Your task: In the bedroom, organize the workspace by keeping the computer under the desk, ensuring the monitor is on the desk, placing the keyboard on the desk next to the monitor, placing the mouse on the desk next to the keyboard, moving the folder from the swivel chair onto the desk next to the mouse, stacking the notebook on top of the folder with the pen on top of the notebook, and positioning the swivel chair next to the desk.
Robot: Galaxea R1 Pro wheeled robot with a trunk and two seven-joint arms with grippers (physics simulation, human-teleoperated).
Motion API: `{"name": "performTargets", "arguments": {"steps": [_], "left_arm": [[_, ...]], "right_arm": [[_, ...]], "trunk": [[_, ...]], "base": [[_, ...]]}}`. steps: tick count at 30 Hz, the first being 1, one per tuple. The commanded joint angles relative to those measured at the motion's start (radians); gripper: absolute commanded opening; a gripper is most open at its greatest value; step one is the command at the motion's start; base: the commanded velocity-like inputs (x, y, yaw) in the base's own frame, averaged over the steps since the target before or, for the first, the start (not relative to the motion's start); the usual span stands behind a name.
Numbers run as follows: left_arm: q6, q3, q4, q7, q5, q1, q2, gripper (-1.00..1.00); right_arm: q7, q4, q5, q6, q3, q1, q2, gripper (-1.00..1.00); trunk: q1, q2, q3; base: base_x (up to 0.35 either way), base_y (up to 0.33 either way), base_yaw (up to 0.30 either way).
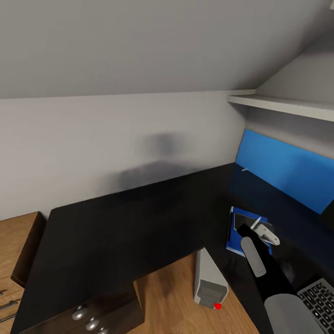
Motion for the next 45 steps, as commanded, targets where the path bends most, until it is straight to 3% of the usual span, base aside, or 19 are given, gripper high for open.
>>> {"name": "performTargets", "arguments": {"steps": [1,45], "left_arm": [[-0.004,-0.005,-0.001,0.008,0.009,0.000,0.002,1.00],[-0.006,-0.005,0.000,0.007,0.009,0.000,0.002,1.00]], "right_arm": [[-0.005,-0.002,-0.003,0.006,0.000,0.000,0.000,-1.00],[-0.005,-0.002,-0.003,0.006,0.000,0.000,-0.001,-1.00]], "trunk": [[0.000,-0.001,-0.003],[0.000,-0.001,-0.071]], "base": [[0.000,0.000,0.000],[0.000,0.000,0.000]]}}
